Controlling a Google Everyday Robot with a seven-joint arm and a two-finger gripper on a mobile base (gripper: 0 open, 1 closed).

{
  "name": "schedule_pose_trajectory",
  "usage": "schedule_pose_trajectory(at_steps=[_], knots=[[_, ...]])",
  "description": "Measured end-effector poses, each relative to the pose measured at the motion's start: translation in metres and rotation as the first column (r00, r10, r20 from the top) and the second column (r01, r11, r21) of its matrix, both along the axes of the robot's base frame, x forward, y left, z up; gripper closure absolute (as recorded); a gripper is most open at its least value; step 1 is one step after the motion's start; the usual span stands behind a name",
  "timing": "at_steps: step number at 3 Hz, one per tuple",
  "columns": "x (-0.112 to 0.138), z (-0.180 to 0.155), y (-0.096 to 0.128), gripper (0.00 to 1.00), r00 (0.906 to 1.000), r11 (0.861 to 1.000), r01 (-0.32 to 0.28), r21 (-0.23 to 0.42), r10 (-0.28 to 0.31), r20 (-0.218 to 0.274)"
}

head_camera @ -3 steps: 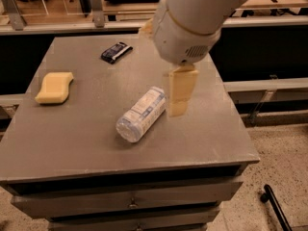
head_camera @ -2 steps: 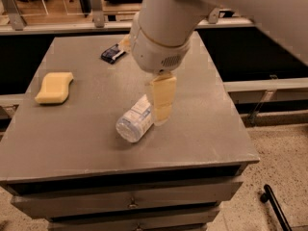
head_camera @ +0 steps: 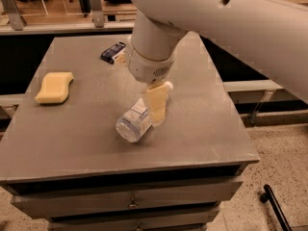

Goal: Pick blue plastic bottle

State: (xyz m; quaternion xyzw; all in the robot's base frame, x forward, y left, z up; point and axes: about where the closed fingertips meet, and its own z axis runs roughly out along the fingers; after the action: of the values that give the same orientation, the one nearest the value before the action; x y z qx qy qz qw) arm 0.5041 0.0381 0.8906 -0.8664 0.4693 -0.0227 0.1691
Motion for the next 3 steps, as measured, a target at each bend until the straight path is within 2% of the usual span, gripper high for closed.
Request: schedule_pose_trajectory(at_steps=[1, 2, 3], knots=[[0.005, -0.024, 0.001, 0.13, 0.9993, 0.999, -0.030, -0.030, 0.029, -0.023], [0.005, -0.043, -0.002, 0.32, 0.9979, 0.997, -0.048, -0.057, 0.046, -0.045], [0.005, -0.052, -0.005, 0.57, 0.9970, 0.996, -0.058, -0.069, 0.054, -0.055]])
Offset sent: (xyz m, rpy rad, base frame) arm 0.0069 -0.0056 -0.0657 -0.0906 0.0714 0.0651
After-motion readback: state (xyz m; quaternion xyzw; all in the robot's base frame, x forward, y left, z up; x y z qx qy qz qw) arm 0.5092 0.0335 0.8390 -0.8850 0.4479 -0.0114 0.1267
